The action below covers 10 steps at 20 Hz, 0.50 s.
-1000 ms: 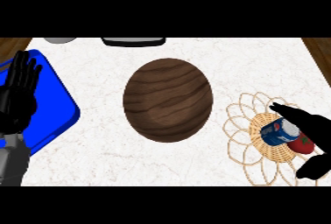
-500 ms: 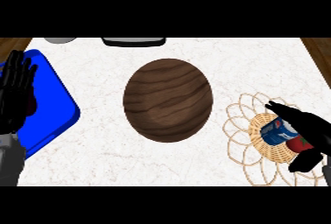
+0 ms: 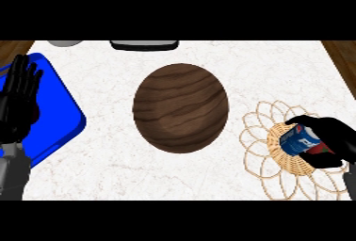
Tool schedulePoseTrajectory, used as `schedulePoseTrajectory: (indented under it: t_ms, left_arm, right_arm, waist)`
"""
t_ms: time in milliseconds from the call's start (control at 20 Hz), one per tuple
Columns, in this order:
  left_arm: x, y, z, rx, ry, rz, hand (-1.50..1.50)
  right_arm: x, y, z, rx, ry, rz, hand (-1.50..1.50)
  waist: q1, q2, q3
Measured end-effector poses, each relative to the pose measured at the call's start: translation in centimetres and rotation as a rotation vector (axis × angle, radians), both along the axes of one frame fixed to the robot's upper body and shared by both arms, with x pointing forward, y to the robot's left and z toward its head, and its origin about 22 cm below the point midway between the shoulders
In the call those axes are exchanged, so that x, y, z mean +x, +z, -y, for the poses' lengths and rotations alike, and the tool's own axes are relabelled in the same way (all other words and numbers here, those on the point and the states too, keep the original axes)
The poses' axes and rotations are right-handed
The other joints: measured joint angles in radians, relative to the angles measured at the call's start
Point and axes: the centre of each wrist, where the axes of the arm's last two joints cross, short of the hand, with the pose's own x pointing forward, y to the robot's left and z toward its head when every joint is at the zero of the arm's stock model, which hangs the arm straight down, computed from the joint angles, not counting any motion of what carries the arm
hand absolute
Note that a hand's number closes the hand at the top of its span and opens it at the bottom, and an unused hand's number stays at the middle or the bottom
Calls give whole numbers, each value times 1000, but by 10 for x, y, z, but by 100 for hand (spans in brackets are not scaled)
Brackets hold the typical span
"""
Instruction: Pick the can from the placemat and place it in the bowl
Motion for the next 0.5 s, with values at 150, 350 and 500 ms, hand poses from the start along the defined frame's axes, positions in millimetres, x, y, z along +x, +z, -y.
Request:
schedulePoseTrajectory:
  t_ms: [150,350,500]
  left_arm:
    - [1,7,5,6,-3,1,0]
    - [2,7,4,9,0,3,0]
    - [3,6,9,4,-1,3,0]
  right_arm:
    - [5,0,1,2,17,31,150]
    - [8,-3,-4,1,34,58,150]
    - [5,-2,-1,1,39,82,150]
  waist:
    - [-1,1,2]
    - [-2,4,6]
    - [-4,6,8]
